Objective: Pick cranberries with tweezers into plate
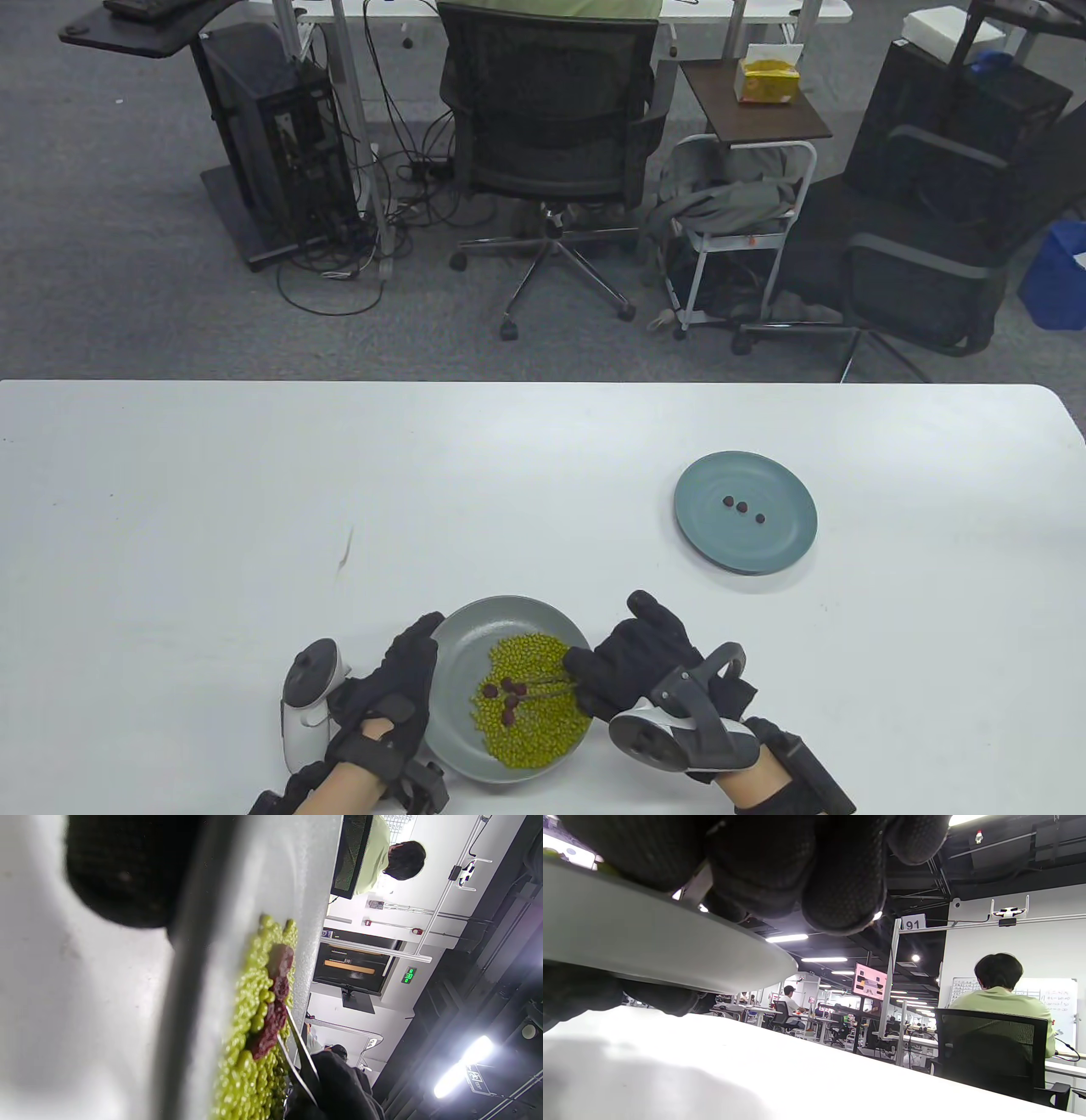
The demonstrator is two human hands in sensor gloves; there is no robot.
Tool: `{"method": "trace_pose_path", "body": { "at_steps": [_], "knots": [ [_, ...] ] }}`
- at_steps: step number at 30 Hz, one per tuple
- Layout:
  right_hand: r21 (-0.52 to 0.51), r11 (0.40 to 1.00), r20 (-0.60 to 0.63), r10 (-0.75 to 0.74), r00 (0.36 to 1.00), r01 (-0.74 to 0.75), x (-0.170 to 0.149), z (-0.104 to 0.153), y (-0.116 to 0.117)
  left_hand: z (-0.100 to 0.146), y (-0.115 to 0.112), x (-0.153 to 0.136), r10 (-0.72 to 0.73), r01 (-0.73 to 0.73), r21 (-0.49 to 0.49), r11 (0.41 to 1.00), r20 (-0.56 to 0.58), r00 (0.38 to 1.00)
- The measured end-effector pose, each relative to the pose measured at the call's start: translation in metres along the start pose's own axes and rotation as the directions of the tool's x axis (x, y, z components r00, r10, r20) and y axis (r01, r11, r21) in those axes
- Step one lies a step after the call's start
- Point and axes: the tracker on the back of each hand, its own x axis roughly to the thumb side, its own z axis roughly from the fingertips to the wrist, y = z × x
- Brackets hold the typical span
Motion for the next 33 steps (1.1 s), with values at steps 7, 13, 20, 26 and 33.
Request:
{"method": "trace_pose_path", "body": {
  "at_steps": [7, 13, 20, 26, 33],
  "knots": [
    [-0.006, 1.000, 0.015, 0.020, 1.000, -0.020, 0.003, -0.001, 0.000, 0.000, -0.002, -0.002, -0.004, 0.004, -0.006, 1.000, -0.011, 1.000],
    [-0.018, 1.000, 0.002, -0.006, 1.000, 0.006, 0.001, 0.000, -0.001, 0.000, -0.003, -0.002, -0.007, 0.007, -0.002, 1.000, -0.012, 1.000],
    [-0.060, 0.997, -0.036, -0.051, 0.998, 0.049, -0.005, 0.000, -0.010, 0.000, -0.003, -0.002, -0.007, 0.007, 0.003, 1.000, -0.016, 1.000],
    [-0.101, 0.993, -0.163, -0.070, 0.984, 0.054, -0.032, 0.003, -0.015, -0.001, -0.003, -0.001, -0.002, 0.002, 0.009, 1.000, -0.015, 1.000],
    [-0.125, 0.992, -0.479, -0.081, 0.874, 0.024, -0.101, 0.014, -0.011, -0.001, -0.004, -0.002, -0.007, 0.007, 0.006, 1.000, -0.021, 1.000]
  ]
}}
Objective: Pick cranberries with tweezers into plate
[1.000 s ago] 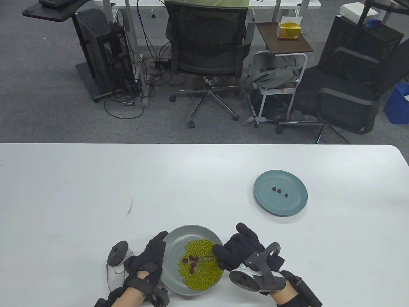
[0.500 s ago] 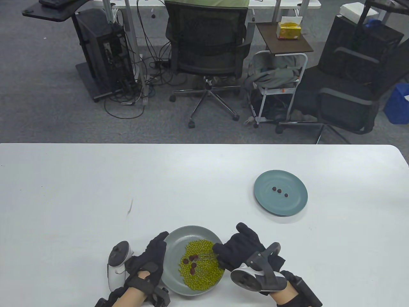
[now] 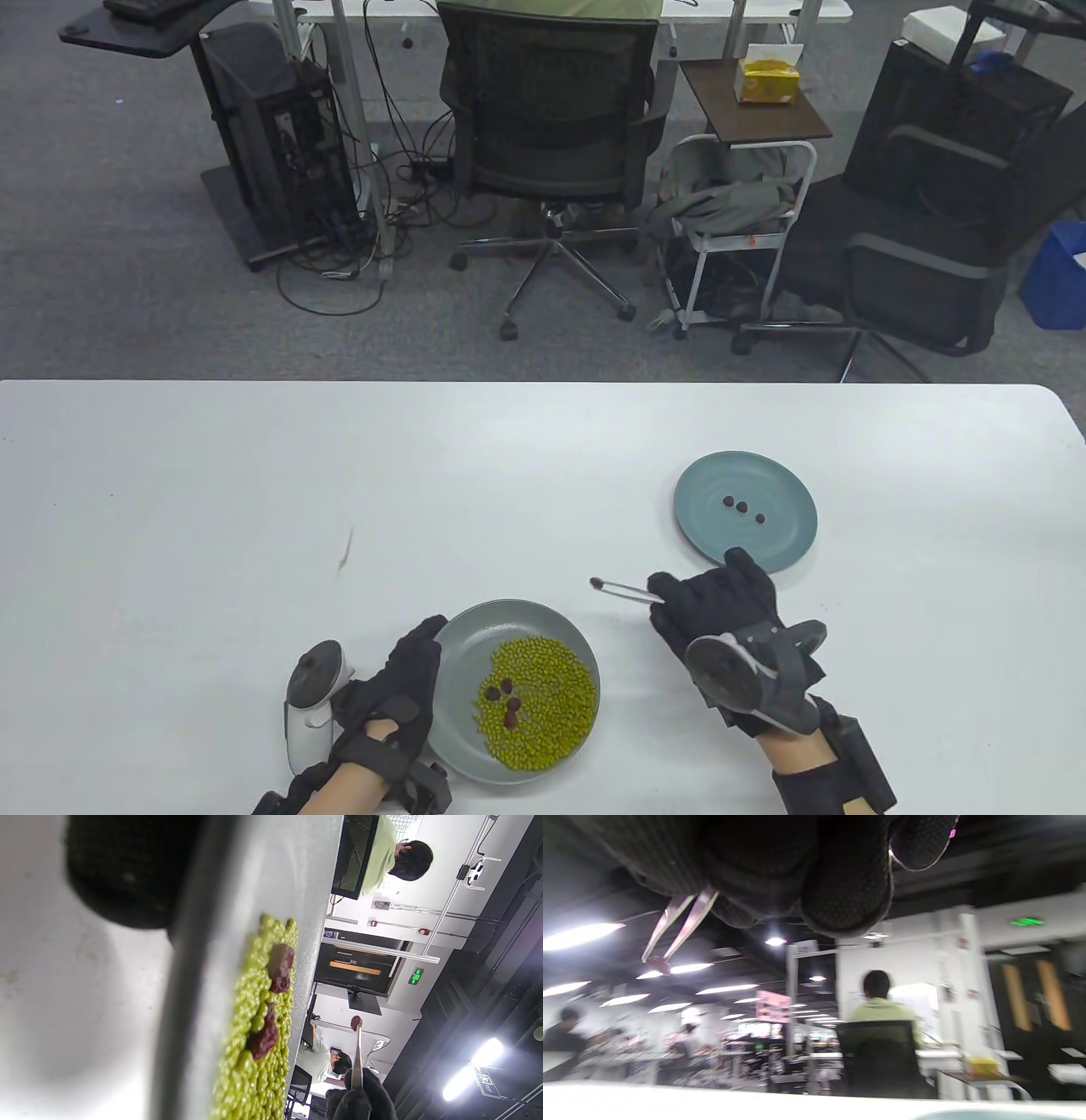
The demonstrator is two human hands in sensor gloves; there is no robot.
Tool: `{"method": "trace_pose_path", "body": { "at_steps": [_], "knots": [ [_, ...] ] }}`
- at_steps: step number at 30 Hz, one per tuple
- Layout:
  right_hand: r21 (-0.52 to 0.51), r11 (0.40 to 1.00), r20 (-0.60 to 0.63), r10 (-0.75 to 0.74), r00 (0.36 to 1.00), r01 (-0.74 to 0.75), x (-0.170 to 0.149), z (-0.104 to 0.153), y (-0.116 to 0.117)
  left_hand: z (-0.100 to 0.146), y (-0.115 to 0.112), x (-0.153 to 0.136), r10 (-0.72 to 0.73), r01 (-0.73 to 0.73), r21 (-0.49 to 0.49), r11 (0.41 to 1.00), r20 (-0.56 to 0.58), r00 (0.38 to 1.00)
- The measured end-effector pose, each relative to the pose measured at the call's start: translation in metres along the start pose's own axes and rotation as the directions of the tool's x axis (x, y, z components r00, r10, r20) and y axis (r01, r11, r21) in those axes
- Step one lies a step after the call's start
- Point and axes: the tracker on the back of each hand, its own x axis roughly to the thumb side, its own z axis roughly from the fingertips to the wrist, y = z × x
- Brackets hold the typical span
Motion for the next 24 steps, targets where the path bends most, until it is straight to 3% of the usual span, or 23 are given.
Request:
{"method": "trace_pose_path", "body": {
  "at_steps": [4, 10, 16, 24],
  "knots": [
    [0.008, 0.998, -0.175, 0.065, 0.982, -0.065, -0.047, -0.007, 0.005, 0.000, 0.000, 0.001, 0.002, -0.002, 0.004, 1.000, -0.001, 1.000],
    [0.167, 0.969, -0.482, 0.241, 0.842, -0.182, -0.121, -0.022, 0.026, 0.001, 0.001, 0.002, 0.001, -0.001, 0.008, 1.000, -0.008, 1.000],
    [0.296, 0.928, -0.556, 0.360, 0.750, -0.226, -0.154, -0.034, 0.049, 0.001, 0.001, 0.002, 0.003, -0.003, 0.012, 1.000, -0.008, 1.000],
    [0.373, 0.897, -0.551, 0.418, 0.722, -0.235, -0.162, -0.044, 0.066, 0.002, 0.001, 0.000, -0.004, 0.005, 0.014, 1.000, -0.025, 1.000]
  ]
}}
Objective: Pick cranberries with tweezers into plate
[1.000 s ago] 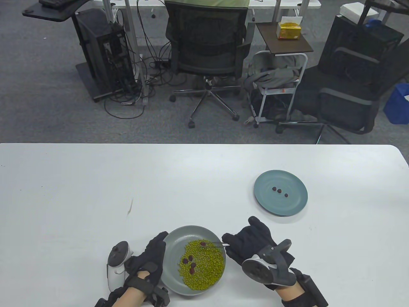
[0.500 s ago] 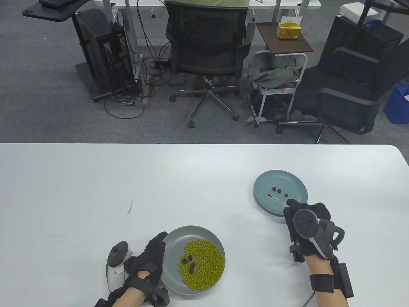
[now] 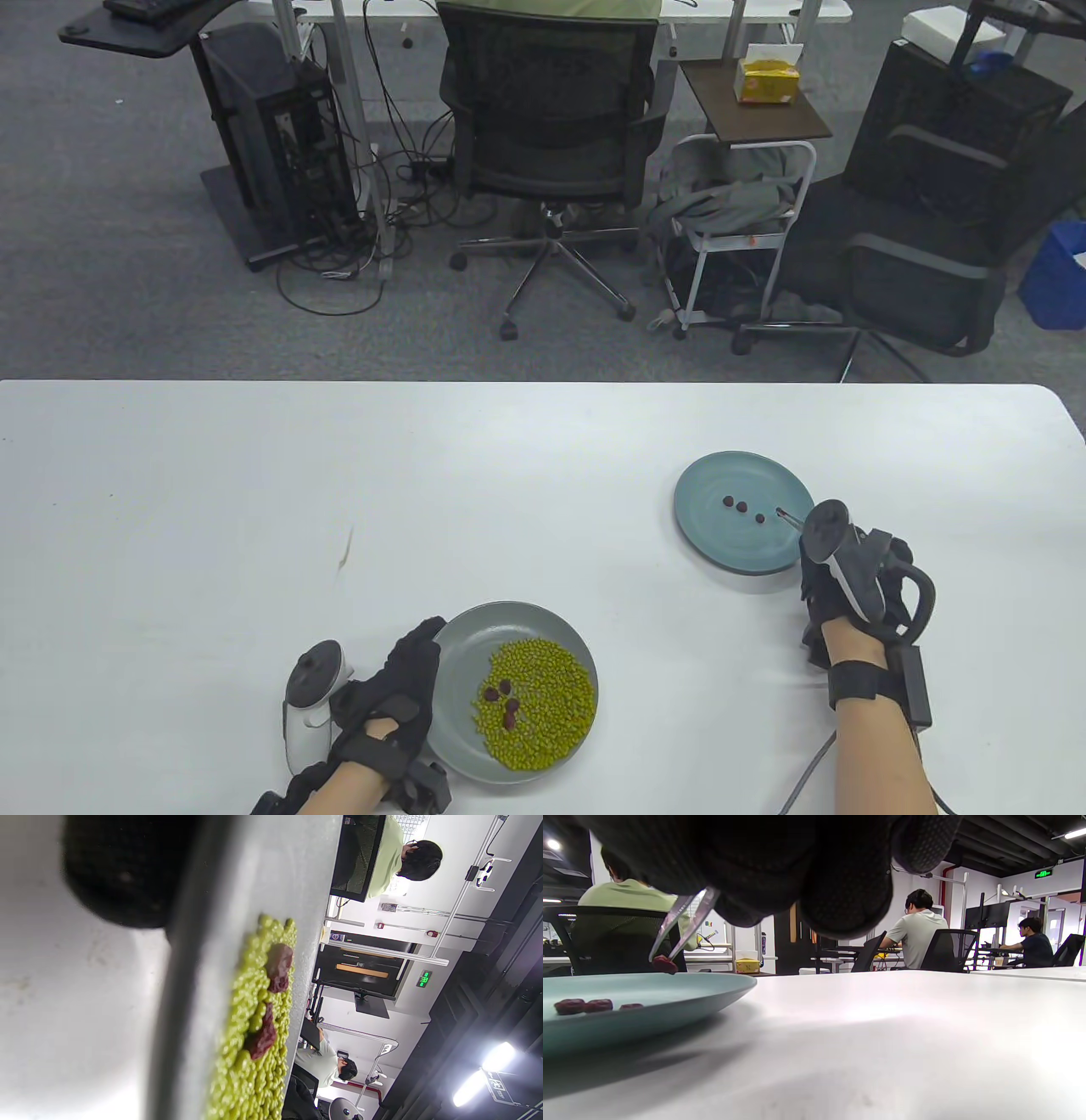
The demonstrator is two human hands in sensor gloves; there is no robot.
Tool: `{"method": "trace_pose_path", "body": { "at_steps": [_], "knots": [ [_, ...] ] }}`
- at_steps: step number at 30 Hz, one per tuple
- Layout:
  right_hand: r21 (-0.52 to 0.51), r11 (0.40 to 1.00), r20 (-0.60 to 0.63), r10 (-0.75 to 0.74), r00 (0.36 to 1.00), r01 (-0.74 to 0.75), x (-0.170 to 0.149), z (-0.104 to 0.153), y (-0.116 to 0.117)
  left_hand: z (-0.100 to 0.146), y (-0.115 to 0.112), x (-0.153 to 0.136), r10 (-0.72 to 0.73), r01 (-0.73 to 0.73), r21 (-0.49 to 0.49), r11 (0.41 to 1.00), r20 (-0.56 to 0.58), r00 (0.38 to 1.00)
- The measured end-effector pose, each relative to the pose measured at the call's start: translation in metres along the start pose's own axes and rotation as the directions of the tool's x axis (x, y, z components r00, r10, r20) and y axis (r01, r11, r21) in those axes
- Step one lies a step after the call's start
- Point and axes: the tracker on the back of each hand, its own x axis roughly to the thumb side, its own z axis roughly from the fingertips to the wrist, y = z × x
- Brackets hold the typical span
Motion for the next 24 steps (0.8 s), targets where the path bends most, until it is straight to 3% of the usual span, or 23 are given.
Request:
{"method": "trace_pose_path", "body": {
  "at_steps": [9, 15, 19, 24],
  "knots": [
    [0.050, 0.997, -0.024, 0.058, 0.998, -0.057, 0.001, -0.001, 0.010, 0.000, 0.000, 0.000, 0.005, -0.005, 0.005, 1.000, -0.004, 1.000],
    [0.011, 0.996, -0.032, -0.083, 0.996, 0.083, -0.012, 0.008, -0.010, 0.000, 0.001, 0.000, 0.015, -0.015, 0.009, 1.000, -0.004, 1.000],
    [-0.031, 0.952, 0.062, -0.303, 0.951, 0.305, -0.010, 0.038, -0.036, 0.000, 0.002, 0.001, 0.026, -0.026, 0.011, 1.000, -0.001, 1.000],
    [-0.094, 0.882, 0.268, -0.423, 0.865, 0.461, 0.010, 0.086, -0.054, 0.000, 0.003, 0.000, 0.050, -0.050, 0.015, 0.999, 0.008, 0.999]
  ]
}}
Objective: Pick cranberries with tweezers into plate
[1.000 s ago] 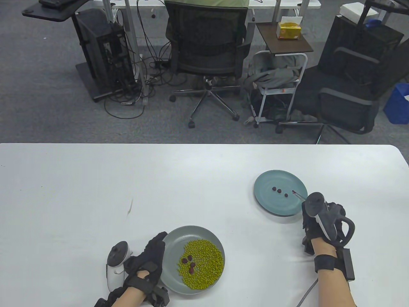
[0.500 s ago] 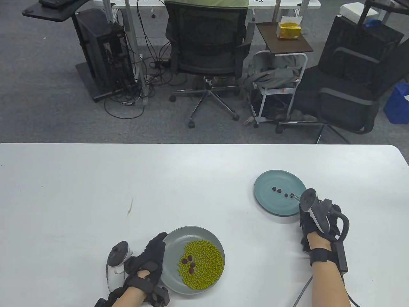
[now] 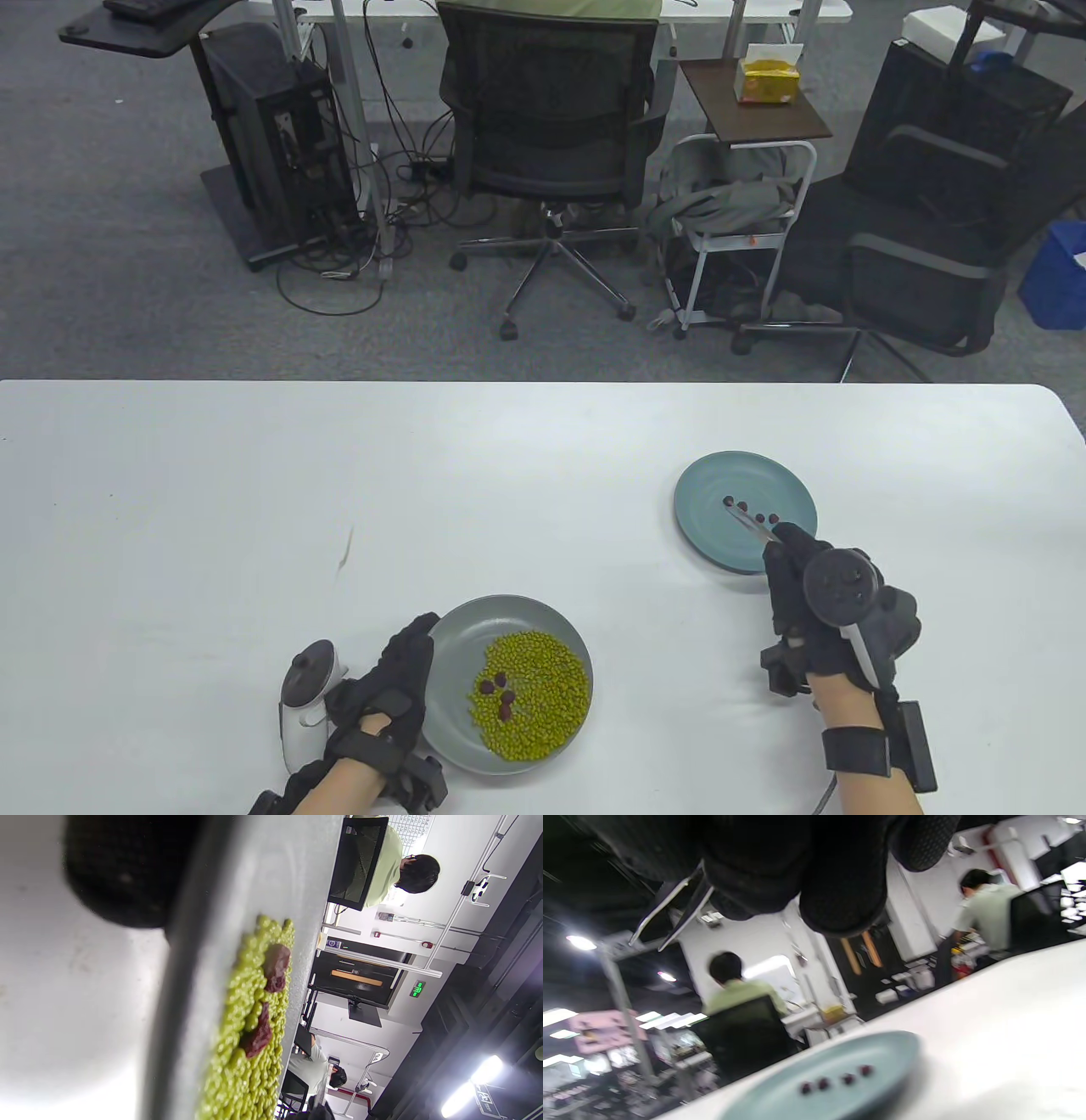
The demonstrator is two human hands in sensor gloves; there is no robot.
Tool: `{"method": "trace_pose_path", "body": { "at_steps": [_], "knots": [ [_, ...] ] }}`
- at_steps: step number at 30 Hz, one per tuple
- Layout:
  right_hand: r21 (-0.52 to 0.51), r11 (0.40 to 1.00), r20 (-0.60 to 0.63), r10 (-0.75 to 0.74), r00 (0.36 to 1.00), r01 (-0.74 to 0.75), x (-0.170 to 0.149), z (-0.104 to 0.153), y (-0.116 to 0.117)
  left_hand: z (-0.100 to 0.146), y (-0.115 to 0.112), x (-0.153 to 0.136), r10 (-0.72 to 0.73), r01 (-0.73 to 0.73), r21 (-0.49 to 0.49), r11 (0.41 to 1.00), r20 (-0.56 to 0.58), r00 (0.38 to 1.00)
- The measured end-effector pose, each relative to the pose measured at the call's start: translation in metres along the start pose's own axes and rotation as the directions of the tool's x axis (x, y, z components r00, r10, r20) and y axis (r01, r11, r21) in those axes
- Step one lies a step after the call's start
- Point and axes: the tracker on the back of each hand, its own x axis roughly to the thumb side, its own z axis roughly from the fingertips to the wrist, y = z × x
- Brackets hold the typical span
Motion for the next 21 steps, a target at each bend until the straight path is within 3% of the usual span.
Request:
{"method": "trace_pose_path", "body": {
  "at_steps": [7, 15, 21],
  "knots": [
    [-0.008, 0.999, 0.352, 0.045, 0.935, -0.045, 0.069, 0.042, -0.002, 0.000, 0.001, 0.000, 0.008, -0.008, 0.010, 1.000, -0.003, 1.000],
    [-0.020, 0.996, 0.596, 0.078, 0.799, -0.083, 0.123, 0.082, 0.002, -0.001, 0.006, 0.000, 0.045, -0.045, 0.024, 0.999, -0.009, 0.999],
    [0.012, 0.993, 0.698, 0.077, 0.712, -0.119, 0.142, 0.102, 0.008, -0.001, 0.006, 0.000, 0.060, -0.060, 0.025, 0.998, -0.009, 0.998]
  ]
}}
